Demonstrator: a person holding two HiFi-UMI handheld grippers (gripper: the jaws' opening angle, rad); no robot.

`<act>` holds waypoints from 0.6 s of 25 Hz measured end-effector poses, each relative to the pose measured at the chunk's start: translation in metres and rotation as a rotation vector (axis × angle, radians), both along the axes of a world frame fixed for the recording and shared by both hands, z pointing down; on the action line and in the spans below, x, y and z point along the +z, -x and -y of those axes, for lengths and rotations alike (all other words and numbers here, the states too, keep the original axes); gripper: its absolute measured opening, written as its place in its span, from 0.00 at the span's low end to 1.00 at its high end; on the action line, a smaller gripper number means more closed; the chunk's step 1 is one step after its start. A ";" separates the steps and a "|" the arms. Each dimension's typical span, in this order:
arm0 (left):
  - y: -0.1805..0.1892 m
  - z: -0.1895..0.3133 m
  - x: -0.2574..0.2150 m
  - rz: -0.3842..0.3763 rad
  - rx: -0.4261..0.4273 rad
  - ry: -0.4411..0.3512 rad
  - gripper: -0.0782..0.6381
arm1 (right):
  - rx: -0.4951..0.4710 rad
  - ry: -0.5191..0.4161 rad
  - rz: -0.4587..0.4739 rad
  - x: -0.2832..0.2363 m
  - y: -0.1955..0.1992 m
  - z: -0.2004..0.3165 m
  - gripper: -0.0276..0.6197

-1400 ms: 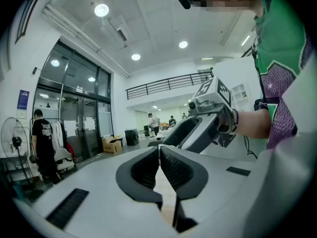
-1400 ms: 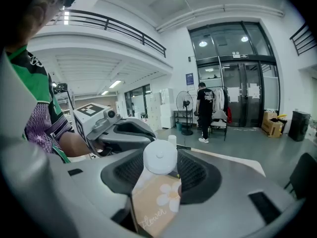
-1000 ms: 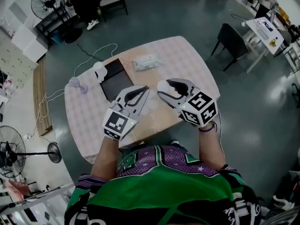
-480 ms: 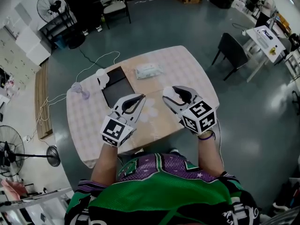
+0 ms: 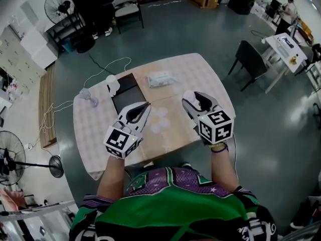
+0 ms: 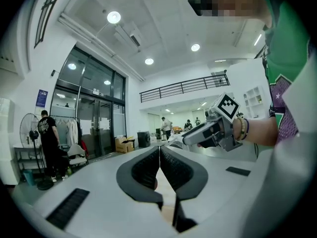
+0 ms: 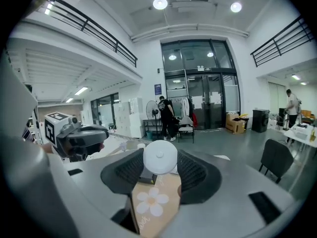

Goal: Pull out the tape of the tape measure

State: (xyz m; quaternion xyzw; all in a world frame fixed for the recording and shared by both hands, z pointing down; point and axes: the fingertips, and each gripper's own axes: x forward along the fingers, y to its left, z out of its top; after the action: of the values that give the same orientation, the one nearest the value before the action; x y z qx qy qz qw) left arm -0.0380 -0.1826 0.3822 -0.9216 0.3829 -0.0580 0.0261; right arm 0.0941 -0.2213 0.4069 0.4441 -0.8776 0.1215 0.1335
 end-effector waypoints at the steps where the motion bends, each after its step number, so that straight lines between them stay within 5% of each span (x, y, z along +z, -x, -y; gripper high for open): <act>1: 0.001 0.001 -0.001 0.001 -0.006 -0.003 0.15 | 0.000 -0.003 0.001 -0.001 0.001 0.001 0.38; 15: 0.043 0.009 -0.010 -0.043 -0.174 -0.016 0.15 | 0.091 -0.033 0.011 -0.009 -0.022 0.009 0.38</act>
State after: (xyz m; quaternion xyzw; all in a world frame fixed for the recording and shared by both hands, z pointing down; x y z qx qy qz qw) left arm -0.0814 -0.1921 0.3725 -0.8856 0.4626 -0.0373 0.0204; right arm 0.1159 -0.2299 0.3984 0.4851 -0.8591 0.1155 0.1155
